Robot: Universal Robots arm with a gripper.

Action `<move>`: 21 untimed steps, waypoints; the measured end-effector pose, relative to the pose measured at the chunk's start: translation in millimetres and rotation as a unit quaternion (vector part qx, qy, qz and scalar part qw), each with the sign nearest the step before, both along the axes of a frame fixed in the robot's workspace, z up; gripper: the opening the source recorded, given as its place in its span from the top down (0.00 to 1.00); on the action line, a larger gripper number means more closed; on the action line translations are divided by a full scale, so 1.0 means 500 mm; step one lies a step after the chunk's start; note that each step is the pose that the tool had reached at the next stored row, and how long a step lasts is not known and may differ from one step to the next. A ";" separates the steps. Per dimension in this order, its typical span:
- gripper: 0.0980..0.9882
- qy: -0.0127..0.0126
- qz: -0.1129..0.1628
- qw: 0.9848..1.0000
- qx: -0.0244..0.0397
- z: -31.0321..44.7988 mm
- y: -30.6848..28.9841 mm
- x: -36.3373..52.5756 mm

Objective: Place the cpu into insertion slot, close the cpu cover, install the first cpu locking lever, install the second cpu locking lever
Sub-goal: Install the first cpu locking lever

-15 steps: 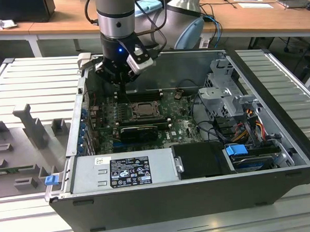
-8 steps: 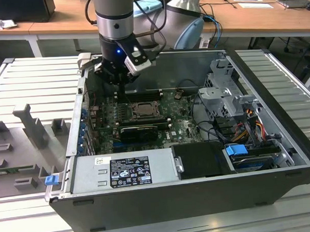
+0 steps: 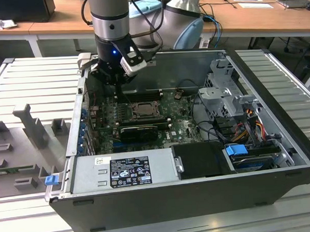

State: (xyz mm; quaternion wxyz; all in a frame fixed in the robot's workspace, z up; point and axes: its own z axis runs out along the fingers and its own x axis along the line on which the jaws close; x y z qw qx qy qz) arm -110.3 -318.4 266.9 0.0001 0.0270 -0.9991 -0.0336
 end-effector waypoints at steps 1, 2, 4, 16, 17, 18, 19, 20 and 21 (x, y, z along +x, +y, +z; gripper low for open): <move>0.99 0.000 0.000 1.000 0.000 -0.001 0.000 -0.004; 0.99 0.000 0.000 1.000 0.000 -0.003 0.001 -0.006; 0.99 0.000 0.000 1.000 0.000 -0.006 0.006 -0.006; 0.99 0.000 -0.001 1.000 0.000 -0.019 0.043 -0.010; 0.99 0.000 -0.001 1.000 0.000 -0.019 0.043 -0.010; 0.99 0.000 -0.001 1.000 0.000 -0.019 0.043 -0.009; 0.99 0.000 -0.001 1.000 0.000 -0.019 0.043 -0.009; 0.99 0.000 -0.001 1.000 0.000 -0.019 0.043 -0.009; 0.99 0.000 -0.001 1.000 0.000 -0.019 0.043 -0.009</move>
